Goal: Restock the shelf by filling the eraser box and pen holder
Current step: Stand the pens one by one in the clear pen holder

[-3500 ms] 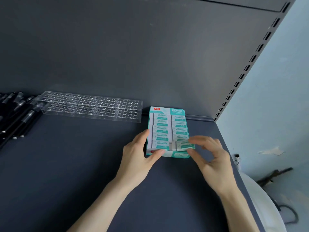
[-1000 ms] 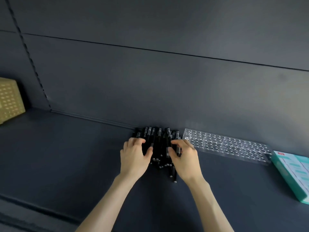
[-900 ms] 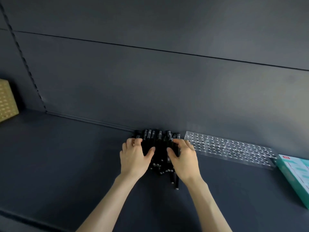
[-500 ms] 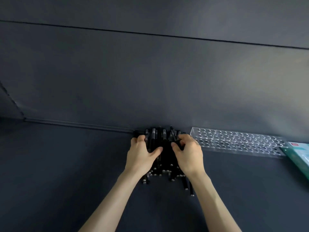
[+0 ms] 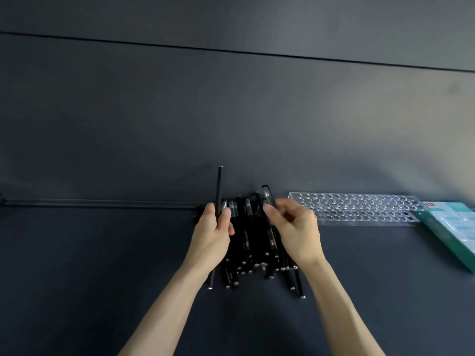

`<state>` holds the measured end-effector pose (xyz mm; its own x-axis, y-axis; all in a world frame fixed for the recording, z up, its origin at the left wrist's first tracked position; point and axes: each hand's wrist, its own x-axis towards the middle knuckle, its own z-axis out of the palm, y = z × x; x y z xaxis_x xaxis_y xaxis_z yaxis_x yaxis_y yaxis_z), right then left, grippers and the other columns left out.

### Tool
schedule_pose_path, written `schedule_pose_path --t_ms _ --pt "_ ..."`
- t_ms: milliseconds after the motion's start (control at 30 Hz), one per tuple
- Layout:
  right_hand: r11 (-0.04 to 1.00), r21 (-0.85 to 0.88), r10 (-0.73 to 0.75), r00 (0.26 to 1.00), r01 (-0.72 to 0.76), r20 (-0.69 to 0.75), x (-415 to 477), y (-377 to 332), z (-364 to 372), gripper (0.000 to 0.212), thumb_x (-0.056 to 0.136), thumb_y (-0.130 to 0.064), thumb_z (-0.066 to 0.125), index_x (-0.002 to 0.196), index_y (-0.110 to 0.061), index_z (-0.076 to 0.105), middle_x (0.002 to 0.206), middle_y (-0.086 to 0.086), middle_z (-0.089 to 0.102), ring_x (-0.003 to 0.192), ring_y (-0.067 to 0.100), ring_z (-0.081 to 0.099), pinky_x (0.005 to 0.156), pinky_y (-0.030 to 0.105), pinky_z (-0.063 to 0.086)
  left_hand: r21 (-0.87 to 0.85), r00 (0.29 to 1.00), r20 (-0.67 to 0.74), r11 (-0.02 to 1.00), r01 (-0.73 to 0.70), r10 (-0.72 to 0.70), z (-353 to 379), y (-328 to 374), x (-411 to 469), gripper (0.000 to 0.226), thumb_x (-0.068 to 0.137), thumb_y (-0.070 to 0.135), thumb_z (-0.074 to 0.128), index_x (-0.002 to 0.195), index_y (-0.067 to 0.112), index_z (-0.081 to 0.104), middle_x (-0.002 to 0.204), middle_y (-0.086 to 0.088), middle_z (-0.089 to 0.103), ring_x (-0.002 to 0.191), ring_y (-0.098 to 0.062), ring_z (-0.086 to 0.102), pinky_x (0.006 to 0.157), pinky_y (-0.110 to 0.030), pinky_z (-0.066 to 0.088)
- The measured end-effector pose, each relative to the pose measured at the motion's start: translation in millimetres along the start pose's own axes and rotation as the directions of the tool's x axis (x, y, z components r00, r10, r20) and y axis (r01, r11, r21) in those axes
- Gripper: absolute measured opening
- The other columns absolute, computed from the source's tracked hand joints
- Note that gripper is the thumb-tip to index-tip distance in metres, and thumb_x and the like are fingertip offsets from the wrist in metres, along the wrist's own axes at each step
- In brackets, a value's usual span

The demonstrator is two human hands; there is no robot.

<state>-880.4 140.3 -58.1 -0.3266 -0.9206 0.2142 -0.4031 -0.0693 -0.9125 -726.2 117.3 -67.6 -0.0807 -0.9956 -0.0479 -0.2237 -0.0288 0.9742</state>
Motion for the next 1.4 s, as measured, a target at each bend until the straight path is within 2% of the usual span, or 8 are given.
schedule_pose_path --t_ms 233,367,467,667,833,967,1167,1400 --pt "0.924 0.383 -0.038 0.997 0.008 0.071 -5 -12 -39 0.007 0.087 -0.009 0.063 0.092 -0.011 0.059 0.069 0.002 0.07 0.063 0.007 0.063 0.058 0.013 0.046 -0.325 0.981 0.181 0.946 -0.002 0.064 27 31 -28 0.024 0.098 0.032 0.045 0.108 0.013 0.056 0.061 0.007 0.044 0.049 -0.009 0.03 0.049 -0.028 0.025" --pt "0.926 0.375 -0.044 0.999 0.028 0.032 -5 -2 -70 0.033 0.082 -0.006 0.069 0.108 -0.019 0.053 0.071 0.001 0.069 0.06 0.011 0.059 0.056 0.018 0.049 -0.308 0.984 0.163 0.951 -0.02 0.074 56 38 -39 0.028 0.097 0.026 0.048 0.105 0.0 0.056 0.063 0.005 0.051 0.054 -0.012 0.043 0.05 -0.025 0.037" --pt "0.927 0.371 -0.059 0.998 0.058 -0.008 -5 6 -99 0.056 0.079 -0.006 0.072 0.124 -0.025 0.045 0.074 0.007 0.064 0.057 0.014 0.057 0.056 0.02 0.05 -0.342 0.986 0.166 0.937 0.063 -0.006 86 41 -46 0.026 0.097 0.026 0.049 0.105 0.001 0.053 0.06 0.004 0.046 0.045 -0.009 0.033 0.041 -0.02 0.022" --pt "0.905 0.416 -0.086 0.996 0.09 -0.029 4 20 -137 0.044 0.08 -0.008 0.071 0.113 -0.024 0.047 0.072 0.012 0.062 0.054 0.02 0.062 0.059 0.03 0.055 -0.16 0.982 0.187 0.987 0.011 0.019 130 40 -63 0.024 0.085 0.034 0.068 0.081 0.011 0.061 0.049 0.01 0.032 0.039 -0.007 0.026 0.039 -0.018 0.021" --pt "0.894 0.437 -0.153 0.984 0.101 0.086 11 28 -149 0.035 0.092 -0.005 0.056 0.12 -0.024 0.046 0.078 0.013 0.067 0.065 0.023 0.067 0.063 0.03 0.057 -0.196 0.993 0.114 0.981 0.009 0.014 141 39 -61 0.024 0.088 0.029 0.065 0.088 0.005 0.061 0.052 0.009 0.032 0.042 -0.007 0.025 0.038 -0.018 0.02" --pt "0.902 0.374 -0.224 0.974 0.215 -0.022 31 23 -151 0.039 0.09 -0.004 0.058 0.12 -0.025 0.044 0.075 0.008 0.068 0.064 0.025 0.068 0.068 0.033 0.057 -0.345 0.997 0.039 0.938 -0.044 0.061 145 46 -51 0.026 0.096 0.035 0.049 0.092 0.011 0.058 0.059 0.006 0.033 0.047 -0.007 0.028 0.044 -0.02 0.021" --pt "0.917 0.183 -0.338 0.935 0.353 -0.11 63 16 -134 0.038 0.089 -0.01 0.062 0.11 -0.036 0.044 0.072 -0.002 0.065 0.066 0.023 0.066 0.069 0.038 0.055 -0.3 0.978 -0.049 0.931 -0.208 0.203 139 48 -30 0.022 0.096 0.034 0.046 0.102 0.02 0.063 0.064 0.002 0.045 0.058 -0.012 0.044 0.059 -0.024 0.045" --pt "0.905 0.046 -0.415 0.902 0.422 -0.117 94 23 -105 0.036 0.089 -0.009 0.06 0.119 -0.023 0.046 0.076 -0.003 0.063 0.069 0.029 0.063 0.073 0.043 0.052 -0.475 0.991 -0.066 0.87 -0.135 0.118 138 33 -25 0.035 0.086 0.045 0.049 0.104 0.019 0.063 0.06 0.004 0.041 0.047 -0.009 0.028 0.044 -0.024 0.025"
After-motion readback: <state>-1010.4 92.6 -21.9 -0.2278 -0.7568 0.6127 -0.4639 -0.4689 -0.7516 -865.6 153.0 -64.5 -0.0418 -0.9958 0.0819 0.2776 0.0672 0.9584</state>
